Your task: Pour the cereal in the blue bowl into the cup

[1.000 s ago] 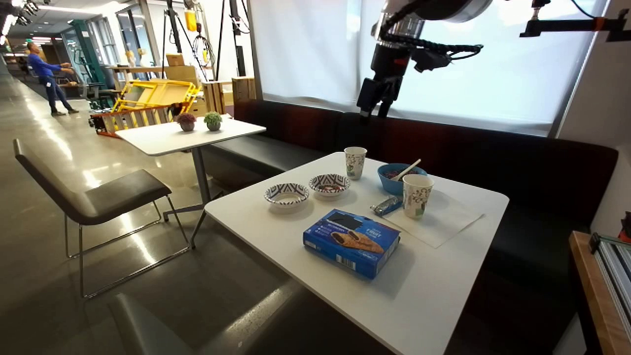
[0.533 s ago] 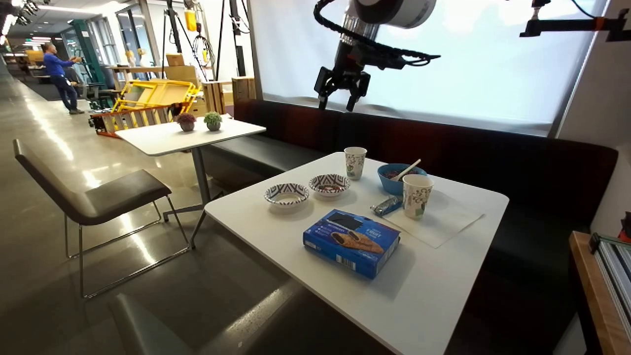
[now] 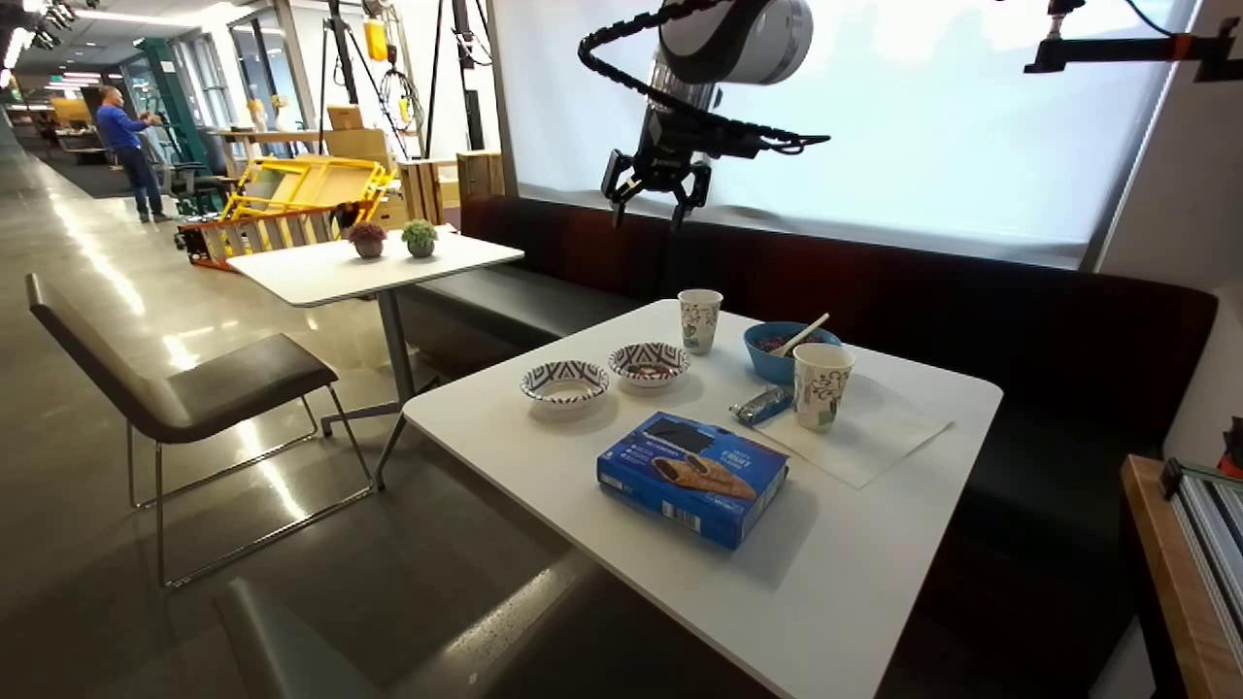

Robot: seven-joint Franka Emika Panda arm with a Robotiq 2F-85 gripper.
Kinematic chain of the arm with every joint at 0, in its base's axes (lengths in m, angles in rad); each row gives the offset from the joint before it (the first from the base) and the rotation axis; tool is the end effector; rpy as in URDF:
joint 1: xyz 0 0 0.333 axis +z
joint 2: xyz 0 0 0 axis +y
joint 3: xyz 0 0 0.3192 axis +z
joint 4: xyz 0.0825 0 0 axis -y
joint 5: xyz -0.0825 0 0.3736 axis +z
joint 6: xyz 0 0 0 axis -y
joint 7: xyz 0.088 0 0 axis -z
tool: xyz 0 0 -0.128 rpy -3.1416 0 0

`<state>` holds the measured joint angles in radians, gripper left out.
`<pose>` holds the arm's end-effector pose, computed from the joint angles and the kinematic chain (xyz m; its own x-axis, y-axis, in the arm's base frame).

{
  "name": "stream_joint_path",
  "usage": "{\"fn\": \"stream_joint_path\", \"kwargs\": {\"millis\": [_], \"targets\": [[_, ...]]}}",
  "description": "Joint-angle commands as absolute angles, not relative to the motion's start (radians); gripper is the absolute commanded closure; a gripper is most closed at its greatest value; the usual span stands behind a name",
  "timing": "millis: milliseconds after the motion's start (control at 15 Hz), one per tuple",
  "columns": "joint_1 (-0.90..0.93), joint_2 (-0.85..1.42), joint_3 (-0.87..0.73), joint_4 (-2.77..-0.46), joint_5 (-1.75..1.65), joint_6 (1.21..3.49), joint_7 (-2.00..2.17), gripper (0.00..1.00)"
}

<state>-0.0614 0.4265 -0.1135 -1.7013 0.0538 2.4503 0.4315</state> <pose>0.6829 -0.1111 0.3701 0.7644 -0.5753 0.2910 -0.5633 -0.8155 -0.1328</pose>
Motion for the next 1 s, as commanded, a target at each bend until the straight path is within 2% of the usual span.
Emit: {"fn": "stream_joint_path", "kwargs": {"millis": [0, 933], "targets": [[-0.052, 0.428, -0.124, -1.696, 0.062, 2.445, 0.427, 0.00], [-0.007, 0.876, -0.175, -1.315, -0.062, 2.415, 0.402, 0.00]]}}
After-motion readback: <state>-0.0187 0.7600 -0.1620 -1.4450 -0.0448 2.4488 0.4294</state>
